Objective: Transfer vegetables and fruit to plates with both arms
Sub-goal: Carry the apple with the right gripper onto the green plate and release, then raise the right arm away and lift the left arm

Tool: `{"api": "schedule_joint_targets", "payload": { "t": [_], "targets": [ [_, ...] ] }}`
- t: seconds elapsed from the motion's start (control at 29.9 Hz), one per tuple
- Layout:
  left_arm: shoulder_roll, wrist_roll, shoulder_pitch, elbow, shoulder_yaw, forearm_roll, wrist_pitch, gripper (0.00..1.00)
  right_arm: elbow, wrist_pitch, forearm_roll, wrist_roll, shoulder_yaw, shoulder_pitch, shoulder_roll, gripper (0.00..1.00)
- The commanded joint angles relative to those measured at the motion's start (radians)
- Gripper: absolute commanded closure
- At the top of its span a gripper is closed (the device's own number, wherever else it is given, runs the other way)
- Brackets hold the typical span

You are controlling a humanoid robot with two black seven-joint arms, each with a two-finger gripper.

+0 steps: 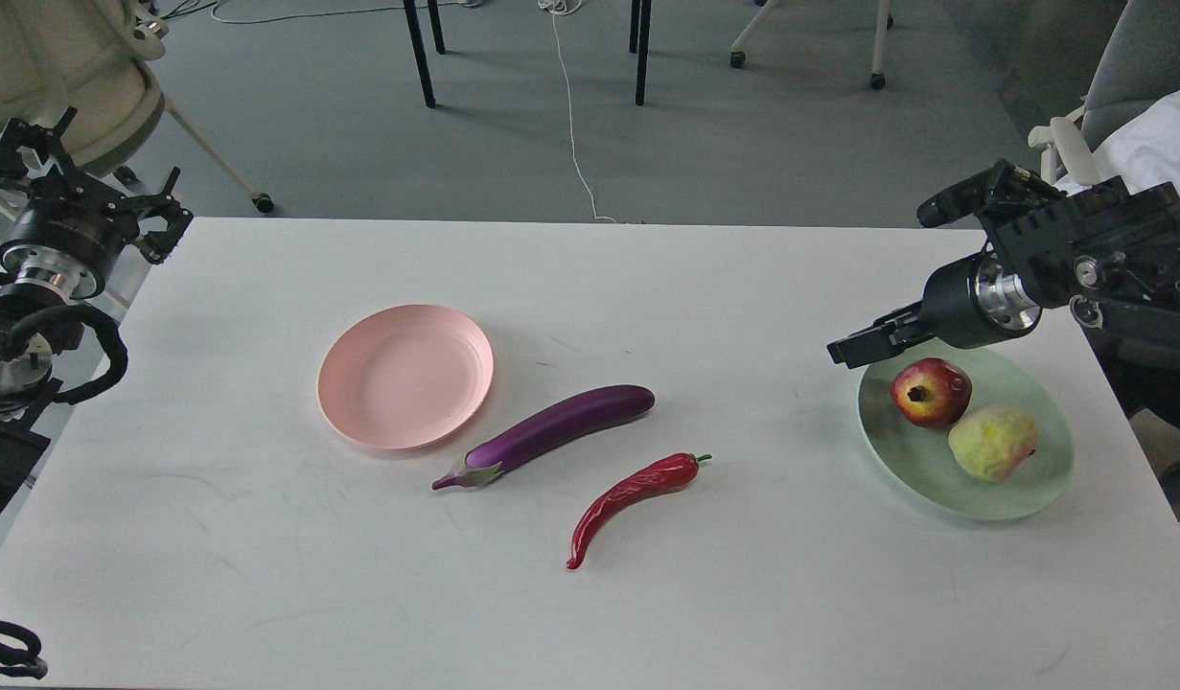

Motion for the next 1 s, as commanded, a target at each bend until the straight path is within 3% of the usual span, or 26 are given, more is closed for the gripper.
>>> {"api": "schedule_joint_targets", "payload": {
  "t": [0.0,0.23,0.5,0.77,0.97],
  "targets": [
    [0.014,0.008,-0.003,-0.004,0.003,0.003,0.0,0.02,0.005,0.0,0.019,0.0,0.061,-0.007,0.071,0.05],
    [0.054,0.011,-0.011,-0.018,0.003,0.033,0.0,0.02,-0.001,-0.004,0.02,0.0,0.077,0.004,0.238,0.05],
    [0.172,0.0,-0.009,-0.164,0.003,0.26,0.0,0.02,-0.014,-0.024,0.218,0.0,0.296,-0.035,0.237,0.04],
    [0.303,0.007,-0.002,-0.418,0.004,0.594,0.0,0.02,-0.014,-0.119,0.281,0.001,0.774,-0.324,0.136,0.01],
    [0.407,0.0,-0.003,-0.722,0.036,0.88,0.0,0.02,-0.012,-0.118,0.289,-0.002,1.156,-0.538,0.13,0.01]
  ]
}}
